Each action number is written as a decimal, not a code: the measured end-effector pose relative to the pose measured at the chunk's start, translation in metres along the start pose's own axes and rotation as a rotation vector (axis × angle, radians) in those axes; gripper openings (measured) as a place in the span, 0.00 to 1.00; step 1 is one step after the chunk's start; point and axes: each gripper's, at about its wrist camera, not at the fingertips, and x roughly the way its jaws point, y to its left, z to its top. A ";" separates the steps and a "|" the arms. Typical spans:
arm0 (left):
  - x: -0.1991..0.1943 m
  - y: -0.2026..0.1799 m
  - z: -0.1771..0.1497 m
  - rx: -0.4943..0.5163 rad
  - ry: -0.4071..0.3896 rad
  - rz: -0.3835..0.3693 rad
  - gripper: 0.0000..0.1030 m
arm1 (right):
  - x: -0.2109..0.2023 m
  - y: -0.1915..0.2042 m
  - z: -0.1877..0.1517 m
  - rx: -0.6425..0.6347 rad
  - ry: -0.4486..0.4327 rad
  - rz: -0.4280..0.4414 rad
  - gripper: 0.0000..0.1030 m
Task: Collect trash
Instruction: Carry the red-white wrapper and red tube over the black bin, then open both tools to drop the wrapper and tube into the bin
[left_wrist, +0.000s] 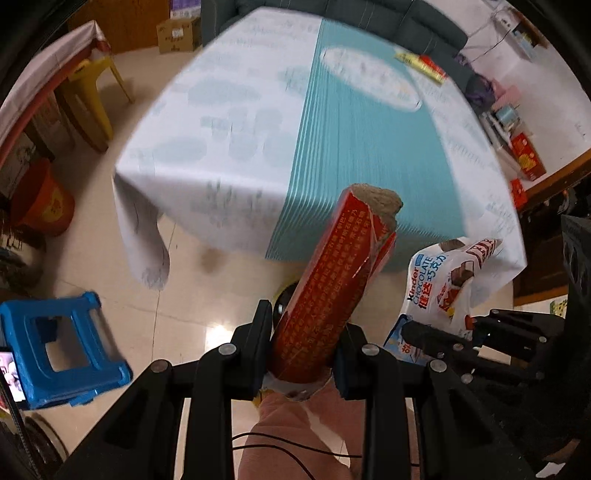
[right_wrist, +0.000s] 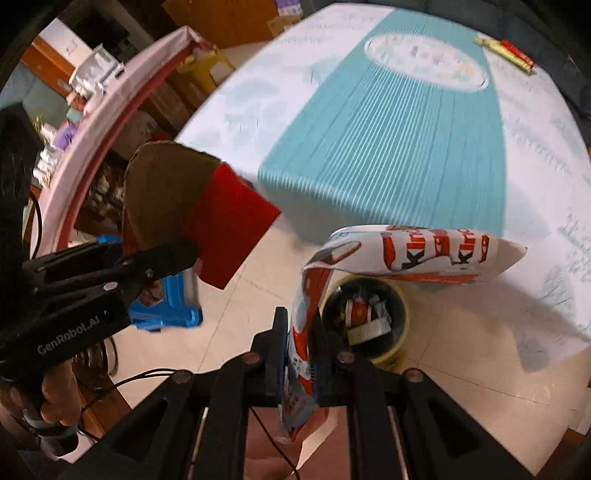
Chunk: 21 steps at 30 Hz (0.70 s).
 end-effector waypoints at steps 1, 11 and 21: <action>0.013 0.003 -0.005 -0.003 0.017 0.008 0.26 | 0.014 0.004 -0.007 -0.020 0.019 -0.019 0.10; 0.165 0.022 -0.049 -0.047 0.166 0.053 0.27 | 0.159 -0.027 -0.058 -0.017 0.204 -0.014 0.10; 0.310 0.005 -0.070 -0.045 0.263 0.061 0.28 | 0.277 -0.106 -0.087 0.083 0.279 -0.001 0.10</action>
